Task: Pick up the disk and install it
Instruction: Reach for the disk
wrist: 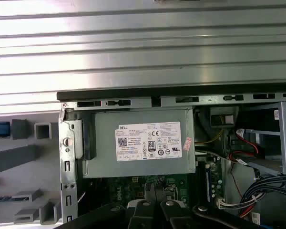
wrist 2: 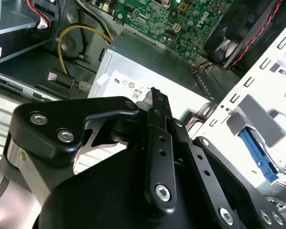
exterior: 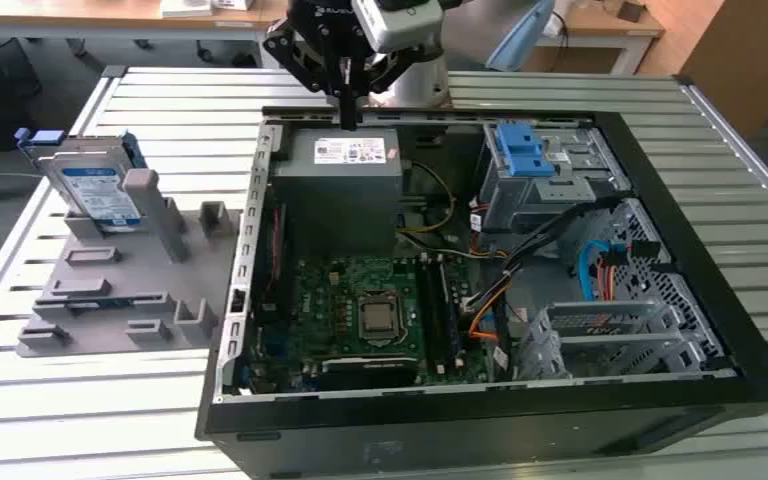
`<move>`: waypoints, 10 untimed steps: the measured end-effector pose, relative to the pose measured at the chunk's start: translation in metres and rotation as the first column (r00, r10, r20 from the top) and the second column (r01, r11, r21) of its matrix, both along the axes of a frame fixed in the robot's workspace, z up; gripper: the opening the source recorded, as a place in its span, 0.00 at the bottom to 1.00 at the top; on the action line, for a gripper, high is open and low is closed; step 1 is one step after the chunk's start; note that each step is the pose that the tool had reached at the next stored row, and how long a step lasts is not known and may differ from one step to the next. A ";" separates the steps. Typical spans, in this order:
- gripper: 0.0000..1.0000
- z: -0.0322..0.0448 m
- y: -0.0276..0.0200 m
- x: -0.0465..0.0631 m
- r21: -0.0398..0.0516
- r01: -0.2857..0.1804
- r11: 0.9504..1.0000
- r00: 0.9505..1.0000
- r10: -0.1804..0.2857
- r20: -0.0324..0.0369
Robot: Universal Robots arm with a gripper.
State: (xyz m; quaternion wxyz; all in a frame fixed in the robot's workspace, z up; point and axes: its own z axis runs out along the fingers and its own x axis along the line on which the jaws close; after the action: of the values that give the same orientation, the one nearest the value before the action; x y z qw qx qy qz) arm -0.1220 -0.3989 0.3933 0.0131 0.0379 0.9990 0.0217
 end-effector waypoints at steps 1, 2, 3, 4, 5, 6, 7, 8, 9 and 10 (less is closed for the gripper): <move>0.11 0.0000 0.0000 0.000 0.000 0.000 1.000 1.000 0.000 0.000; 0.11 0.0000 0.0000 0.000 0.000 0.000 1.000 1.000 0.000 0.000; 0.11 0.0000 0.0000 0.000 0.000 0.000 1.000 1.000 0.000 0.000; 0.11 0.0000 0.0000 0.000 0.000 0.000 1.000 1.000 0.000 0.000; 0.11 0.0000 0.0000 0.000 0.000 0.000 1.000 1.000 0.000 0.000; 0.11 0.0000 0.0000 0.000 0.000 0.000 1.000 1.000 0.000 0.000; 0.11 0.0000 0.0000 -0.001 0.000 0.000 1.000 1.000 0.000 0.000; 0.11 -0.0001 0.0000 -0.001 0.000 0.000 1.000 1.000 0.000 0.000; 0.11 -0.0001 0.0000 -0.001 0.000 0.000 1.000 1.000 0.000 0.000; 0.11 -0.0001 0.0000 -0.001 0.000 0.000 1.000 1.000 0.000 0.000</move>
State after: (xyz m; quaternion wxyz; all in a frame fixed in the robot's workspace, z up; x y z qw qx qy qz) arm -0.1234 -0.3989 0.3932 0.0131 0.0379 0.9990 0.0217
